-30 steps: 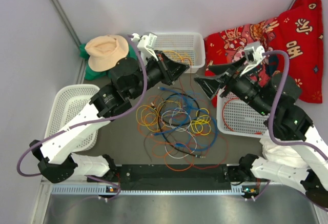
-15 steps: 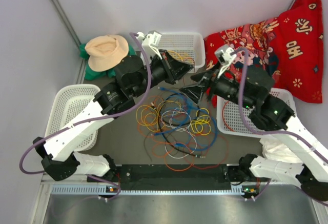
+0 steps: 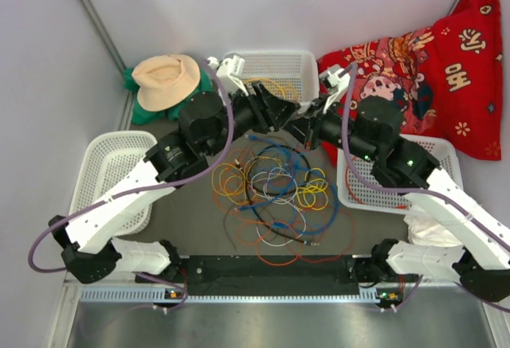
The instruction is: Untangle the cables
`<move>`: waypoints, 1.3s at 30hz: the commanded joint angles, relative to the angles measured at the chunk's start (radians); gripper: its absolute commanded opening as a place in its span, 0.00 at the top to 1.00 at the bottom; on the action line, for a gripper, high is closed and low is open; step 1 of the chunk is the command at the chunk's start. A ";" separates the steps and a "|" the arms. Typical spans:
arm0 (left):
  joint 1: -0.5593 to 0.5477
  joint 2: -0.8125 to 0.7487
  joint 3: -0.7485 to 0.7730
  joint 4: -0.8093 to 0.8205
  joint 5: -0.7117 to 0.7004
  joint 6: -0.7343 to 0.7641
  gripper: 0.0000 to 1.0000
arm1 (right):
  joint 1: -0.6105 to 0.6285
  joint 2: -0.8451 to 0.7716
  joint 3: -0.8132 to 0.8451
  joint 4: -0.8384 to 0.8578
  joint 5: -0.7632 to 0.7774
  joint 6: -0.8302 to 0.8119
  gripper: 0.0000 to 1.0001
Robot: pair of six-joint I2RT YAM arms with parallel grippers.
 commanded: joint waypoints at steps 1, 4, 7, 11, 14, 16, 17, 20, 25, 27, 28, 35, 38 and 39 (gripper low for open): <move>-0.002 -0.130 -0.101 -0.069 -0.263 0.028 0.24 | 0.004 -0.082 0.202 -0.130 0.209 -0.073 1.00; 0.001 -0.201 -0.191 -0.088 -0.420 0.012 0.01 | 0.004 -0.064 0.391 -0.263 0.327 -0.154 1.00; 0.001 -0.270 -0.283 -0.083 -0.523 -0.032 0.01 | 0.004 0.002 0.612 -0.371 0.453 -0.237 1.00; 0.001 -0.347 -0.380 -0.074 -0.584 -0.047 0.01 | 0.004 0.027 0.740 -0.341 0.602 -0.292 1.00; 0.001 -0.397 -0.446 -0.074 -0.587 -0.067 0.01 | 0.004 0.013 0.722 -0.269 0.731 -0.314 1.00; 0.001 -0.427 -0.490 -0.083 -0.586 -0.087 0.01 | 0.004 -0.022 0.682 -0.209 0.808 -0.317 1.00; 0.001 -0.434 -0.504 -0.091 -0.583 -0.092 0.01 | 0.004 -0.036 0.642 -0.155 0.831 -0.320 1.00; 0.001 -0.470 -0.563 -0.109 -0.580 -0.129 0.01 | 0.004 -0.070 0.576 -0.036 0.930 -0.393 1.00; 0.001 -0.500 -0.649 -0.120 -0.547 -0.195 0.01 | 0.004 -0.074 0.562 0.133 1.036 -0.519 1.00; 0.001 -0.505 -0.675 -0.118 -0.532 -0.219 0.01 | 0.004 -0.062 0.568 0.210 1.072 -0.591 1.00; 0.001 -0.507 -0.682 -0.118 -0.521 -0.227 0.01 | 0.004 -0.051 0.565 0.239 1.084 -0.620 1.00; 0.001 -0.516 -0.741 -0.112 -0.474 -0.262 0.02 | -0.080 -0.017 0.475 0.379 1.124 -0.727 1.00; 0.001 -0.523 -0.757 -0.114 -0.465 -0.267 0.02 | -0.168 -0.023 0.452 0.218 1.092 -0.552 1.00; 0.001 -0.525 -0.759 -0.117 -0.460 -0.270 0.02 | -0.227 -0.028 0.441 0.184 1.064 -0.512 1.00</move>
